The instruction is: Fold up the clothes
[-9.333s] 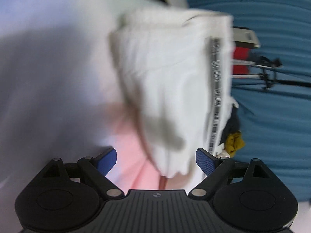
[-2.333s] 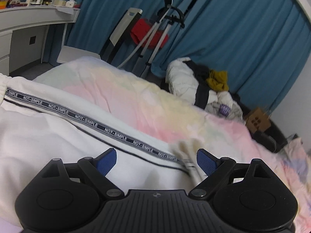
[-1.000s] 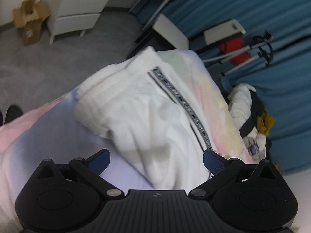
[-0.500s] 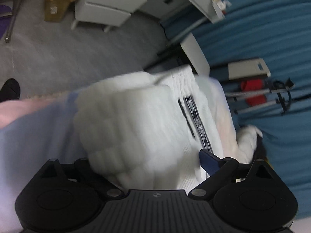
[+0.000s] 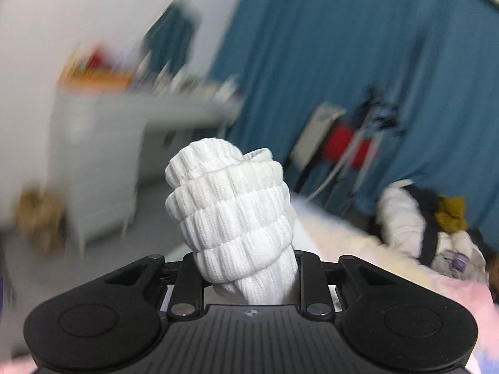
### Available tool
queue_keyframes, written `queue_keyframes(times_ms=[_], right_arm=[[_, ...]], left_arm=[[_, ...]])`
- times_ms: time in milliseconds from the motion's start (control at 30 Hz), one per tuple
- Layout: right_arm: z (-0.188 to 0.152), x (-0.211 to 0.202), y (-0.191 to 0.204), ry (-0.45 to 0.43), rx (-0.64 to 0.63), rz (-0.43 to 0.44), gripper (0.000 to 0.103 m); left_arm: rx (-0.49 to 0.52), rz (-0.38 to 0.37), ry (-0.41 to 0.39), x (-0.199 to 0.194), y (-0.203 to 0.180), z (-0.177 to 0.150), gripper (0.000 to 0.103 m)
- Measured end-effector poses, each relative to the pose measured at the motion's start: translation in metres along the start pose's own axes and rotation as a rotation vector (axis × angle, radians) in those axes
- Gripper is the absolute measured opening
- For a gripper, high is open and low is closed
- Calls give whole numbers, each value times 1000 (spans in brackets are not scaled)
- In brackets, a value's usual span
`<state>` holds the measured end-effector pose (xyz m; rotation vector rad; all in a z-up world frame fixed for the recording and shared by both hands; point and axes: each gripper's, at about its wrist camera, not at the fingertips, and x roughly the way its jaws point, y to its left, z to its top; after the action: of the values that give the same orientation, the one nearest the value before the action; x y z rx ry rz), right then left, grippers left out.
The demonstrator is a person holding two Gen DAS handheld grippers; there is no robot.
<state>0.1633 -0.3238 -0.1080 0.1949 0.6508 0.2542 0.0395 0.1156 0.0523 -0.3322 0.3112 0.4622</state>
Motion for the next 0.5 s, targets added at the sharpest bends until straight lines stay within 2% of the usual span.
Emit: queue_keyframes(times_ms=[100, 233, 367, 433, 500], right_arm=[[13, -12, -23, -17, 119, 1, 89], [27, -31, -57, -72, 234, -33, 89], [34, -43, -103, -108, 372, -81, 89], [37, -51, -129, -123, 466, -59, 89], [39, -57, -152, -132, 543, 10, 90]], left_arm=[[107, -93, -117, -34, -71, 0, 25], [185, -220, -189, -63, -160, -27, 25], [328, -307, -171, -67, -244, -91, 25], [427, -335, -141, -64, -279, -133, 25], [542, -345, -70, -54, -300, -176, 25]])
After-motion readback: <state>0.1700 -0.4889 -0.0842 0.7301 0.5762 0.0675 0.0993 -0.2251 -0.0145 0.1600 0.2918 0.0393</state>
